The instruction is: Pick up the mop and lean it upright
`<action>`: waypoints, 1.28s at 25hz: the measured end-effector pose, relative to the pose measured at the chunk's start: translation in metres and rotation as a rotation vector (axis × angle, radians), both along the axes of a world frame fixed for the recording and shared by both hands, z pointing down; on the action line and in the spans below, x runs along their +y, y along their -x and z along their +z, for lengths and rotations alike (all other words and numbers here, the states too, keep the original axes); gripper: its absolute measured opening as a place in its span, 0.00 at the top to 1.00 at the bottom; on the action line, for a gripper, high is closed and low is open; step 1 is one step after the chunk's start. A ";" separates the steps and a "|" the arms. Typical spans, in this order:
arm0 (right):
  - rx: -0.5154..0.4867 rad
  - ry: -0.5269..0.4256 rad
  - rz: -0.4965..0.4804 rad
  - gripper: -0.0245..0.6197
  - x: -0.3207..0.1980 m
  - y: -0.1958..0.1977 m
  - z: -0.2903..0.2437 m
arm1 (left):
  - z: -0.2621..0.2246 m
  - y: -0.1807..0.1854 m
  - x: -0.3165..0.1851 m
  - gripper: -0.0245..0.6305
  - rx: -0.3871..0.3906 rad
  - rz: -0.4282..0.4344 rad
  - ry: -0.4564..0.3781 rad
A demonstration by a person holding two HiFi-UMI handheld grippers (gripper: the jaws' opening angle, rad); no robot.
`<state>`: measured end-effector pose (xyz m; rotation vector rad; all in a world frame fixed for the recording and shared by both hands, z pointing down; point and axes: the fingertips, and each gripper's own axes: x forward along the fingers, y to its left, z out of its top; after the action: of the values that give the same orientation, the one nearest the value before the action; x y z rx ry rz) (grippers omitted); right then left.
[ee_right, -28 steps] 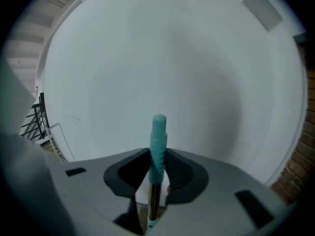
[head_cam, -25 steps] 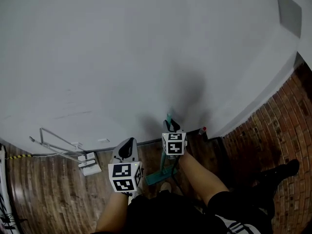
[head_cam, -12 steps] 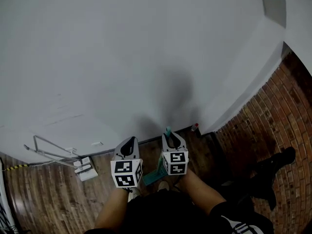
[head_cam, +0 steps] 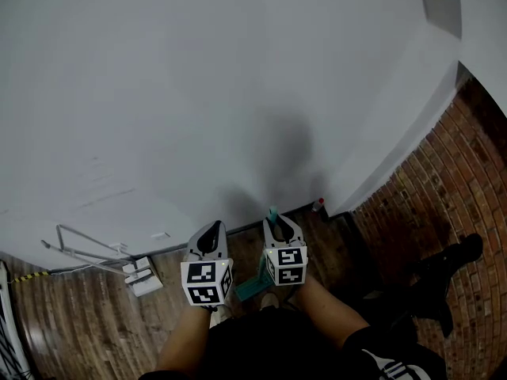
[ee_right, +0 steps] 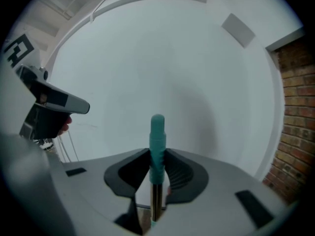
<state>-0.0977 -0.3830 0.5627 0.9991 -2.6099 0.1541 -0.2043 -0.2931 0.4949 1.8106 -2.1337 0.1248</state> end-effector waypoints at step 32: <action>0.003 0.016 -0.025 0.80 -0.029 0.026 0.009 | -0.021 0.010 0.030 0.97 -0.009 -0.099 -0.010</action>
<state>-0.1241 -0.4120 0.5721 0.9604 -2.6136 0.1666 -0.2144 -0.2629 0.4743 1.7092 -2.2290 0.0987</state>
